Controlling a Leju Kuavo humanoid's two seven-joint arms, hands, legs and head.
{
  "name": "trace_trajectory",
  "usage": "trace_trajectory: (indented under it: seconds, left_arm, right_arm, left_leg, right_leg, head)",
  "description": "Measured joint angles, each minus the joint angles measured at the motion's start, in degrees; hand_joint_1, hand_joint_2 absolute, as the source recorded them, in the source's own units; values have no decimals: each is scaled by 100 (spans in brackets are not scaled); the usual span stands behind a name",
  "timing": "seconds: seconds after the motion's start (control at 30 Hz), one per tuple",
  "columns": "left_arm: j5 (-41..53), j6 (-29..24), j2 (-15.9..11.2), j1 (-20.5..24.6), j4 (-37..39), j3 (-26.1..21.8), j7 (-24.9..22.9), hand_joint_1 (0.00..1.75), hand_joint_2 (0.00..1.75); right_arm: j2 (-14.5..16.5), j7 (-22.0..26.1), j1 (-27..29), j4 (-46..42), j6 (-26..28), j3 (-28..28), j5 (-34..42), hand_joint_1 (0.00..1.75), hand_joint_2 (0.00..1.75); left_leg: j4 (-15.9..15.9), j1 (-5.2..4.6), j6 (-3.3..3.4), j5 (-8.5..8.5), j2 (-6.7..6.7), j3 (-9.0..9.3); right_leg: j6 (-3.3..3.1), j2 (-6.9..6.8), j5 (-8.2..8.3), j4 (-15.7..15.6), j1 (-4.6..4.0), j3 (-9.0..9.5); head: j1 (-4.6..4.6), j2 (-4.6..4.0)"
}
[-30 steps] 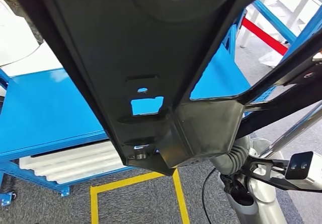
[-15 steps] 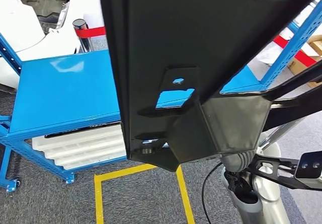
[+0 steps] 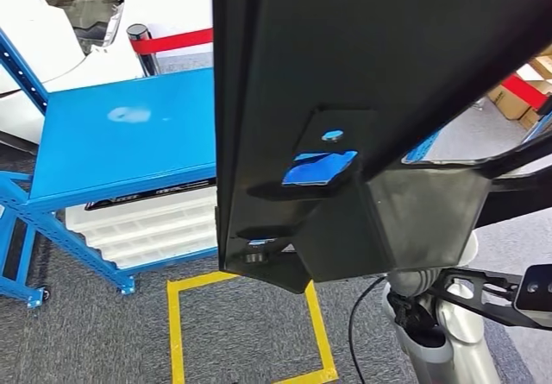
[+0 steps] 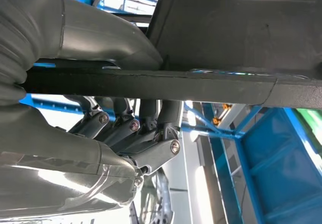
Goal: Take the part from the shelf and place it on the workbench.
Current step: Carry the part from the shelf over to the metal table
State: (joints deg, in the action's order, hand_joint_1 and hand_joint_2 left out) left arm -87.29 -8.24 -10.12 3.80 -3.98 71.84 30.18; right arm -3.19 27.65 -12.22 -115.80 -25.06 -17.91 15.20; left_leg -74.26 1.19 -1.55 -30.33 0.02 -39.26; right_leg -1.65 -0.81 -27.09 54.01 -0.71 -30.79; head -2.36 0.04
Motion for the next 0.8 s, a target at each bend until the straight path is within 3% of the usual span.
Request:
trace_trajectory:
  seconds: [0.03,0.07,0.13,0.17,0.23,0.27,0.33,0.4,0.43,0.47,0.53,0.6,0.67,0.73,0.8]
  left_arm:
    - [0,3,-7,2,1,2,-1,0,175]
    - [-1,4,-15,7,2,3,-2,0,175]
    - [0,0,-26,25,3,13,-9,0,175]
    - [0,-4,-29,36,4,20,-14,0,175]
    - [0,-13,-29,43,4,35,-33,0,175]
    - [0,-15,-31,39,4,39,-46,0,175]
    - [1,-17,-36,29,4,43,-75,0,175]
    - [1,-22,-39,21,4,43,-107,0,175]
    - [0,-28,-39,13,4,42,-124,0,175]
    - [-1,-39,-39,8,4,42,-139,0,175]
    - [-1,-61,-39,8,4,42,-158,0,175]
    - [-1,-73,-31,29,4,42,-165,0,175]
    - [-1,-78,-25,47,4,42,-168,0,175]
    - [-1,-80,-30,40,4,40,-170,0,175]
    - [-1,-81,-33,31,5,38,-169,0,175]
  right_arm:
    - [1,5,3,0,-19,11,4,175,175]
    - [1,10,1,-1,-36,26,7,175,175]
    - [3,22,-6,-3,-61,61,9,175,175]
    - [3,29,-9,-4,-69,76,9,175,175]
    - [4,38,-8,-5,-76,98,2,175,175]
    - [4,39,-9,-5,-76,111,-9,175,175]
    - [4,21,-19,-4,-73,143,-9,175,175]
    - [4,-18,-33,0,-70,174,29,175,175]
    - [4,-36,-35,2,-69,189,47,175,175]
    - [4,-44,-37,4,-69,205,55,175,175]
    - [4,-49,-47,1,-69,235,57,175,175]
    - [4,-46,-62,-8,-69,252,52,175,175]
    - [3,-45,-70,-15,-68,268,27,175,175]
    - [3,-46,-83,-21,-67,277,-10,175,175]
    - [5,-43,-104,-31,-65,277,-38,175,175]
  left_leg:
    - [306,23,-24,155,1,241]
    - [737,38,-48,191,-1,538]
    - [1444,51,-18,35,-14,980]
    - [1600,43,25,-65,-22,1054]
    - [1649,47,135,-117,-23,1013]
    - [1651,51,187,-101,-19,982]
    - [1652,53,265,-44,-11,928]
    - [1648,34,299,2,-32,879]
    - [1647,22,305,20,-53,860]
    - [1646,7,307,34,-83,849]
    - [1647,-28,308,52,-164,847]
    - [1649,-35,286,76,-252,831]
    - [1656,10,229,115,-348,780]
    - [1689,41,159,143,-450,748]
    - [1543,18,117,10,-373,637]
  right_leg:
    - [23,1,24,55,10,-78]
    - [50,4,30,131,13,-156]
    - [108,10,39,284,5,-286]
    - [142,13,53,342,0,-346]
    - [207,21,68,413,5,-439]
    - [242,27,-6,507,13,-493]
    - [308,36,-349,999,40,-683]
    - [350,37,-742,1774,60,-953]
    - [353,38,-826,2020,64,-1018]
    - [341,46,-794,2037,63,-977]
    - [260,140,-458,1407,48,-592]
    - [120,379,-179,668,36,-203]
    - [45,502,-110,430,15,-105]
    - [18,407,-57,330,9,-72]
    - [-24,271,-27,130,38,9]
  head:
    - [0,0]
    - [-1,0]
    - [1,0]
    - [2,0]
    - [4,0]
    - [8,0]
    - [13,0]
    - [15,0]
    - [15,0]
    - [15,0]
    - [15,0]
    - [7,0]
    - [13,0]
    - [26,0]
    - [22,0]
